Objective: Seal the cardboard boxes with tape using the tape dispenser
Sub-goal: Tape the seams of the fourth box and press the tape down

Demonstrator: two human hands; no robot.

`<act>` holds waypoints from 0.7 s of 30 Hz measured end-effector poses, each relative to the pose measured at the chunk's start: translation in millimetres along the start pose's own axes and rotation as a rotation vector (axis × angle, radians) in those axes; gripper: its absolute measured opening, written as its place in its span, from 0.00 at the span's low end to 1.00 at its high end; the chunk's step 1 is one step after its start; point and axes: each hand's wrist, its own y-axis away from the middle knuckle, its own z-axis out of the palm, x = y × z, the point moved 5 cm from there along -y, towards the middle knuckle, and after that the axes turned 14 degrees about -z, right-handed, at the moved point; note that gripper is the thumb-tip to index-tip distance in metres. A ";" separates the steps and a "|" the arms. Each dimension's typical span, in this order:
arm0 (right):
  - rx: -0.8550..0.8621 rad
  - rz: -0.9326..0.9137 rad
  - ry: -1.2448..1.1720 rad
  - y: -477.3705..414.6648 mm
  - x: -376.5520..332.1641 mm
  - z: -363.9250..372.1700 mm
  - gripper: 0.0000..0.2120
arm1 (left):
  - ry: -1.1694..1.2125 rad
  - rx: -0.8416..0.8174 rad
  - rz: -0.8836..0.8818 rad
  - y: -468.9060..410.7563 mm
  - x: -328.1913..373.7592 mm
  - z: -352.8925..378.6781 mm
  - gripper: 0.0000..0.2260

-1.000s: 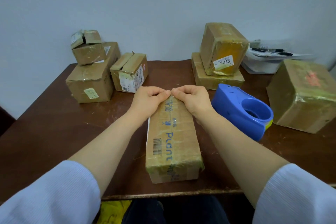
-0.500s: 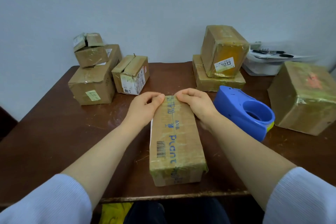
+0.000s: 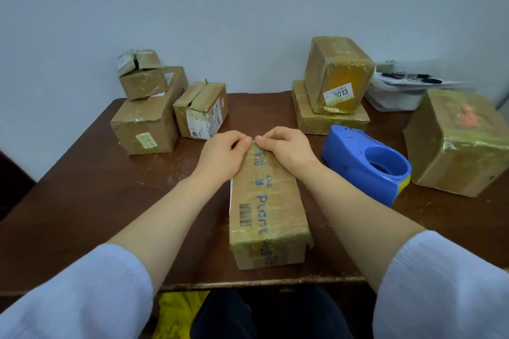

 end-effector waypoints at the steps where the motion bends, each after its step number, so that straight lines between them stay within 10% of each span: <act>1: 0.009 0.022 -0.027 0.3 0.5 -0.7 0.06 | -0.009 0.004 -0.001 1.6 1.2 0.0 0.11; 14: -0.004 0.303 -0.207 22.8 7.8 -11.4 0.42 | 0.721 -0.277 -0.371 19.4 -12.7 4.9 0.26; 18: -0.051 0.195 -0.056 37.0 9.0 -2.0 0.21 | 0.434 -0.135 -0.287 27.4 -16.7 12.9 0.20; 21: -0.070 0.209 0.041 40.0 -3.1 -6.1 0.26 | 0.418 -0.158 -0.324 35.0 -8.4 10.1 0.28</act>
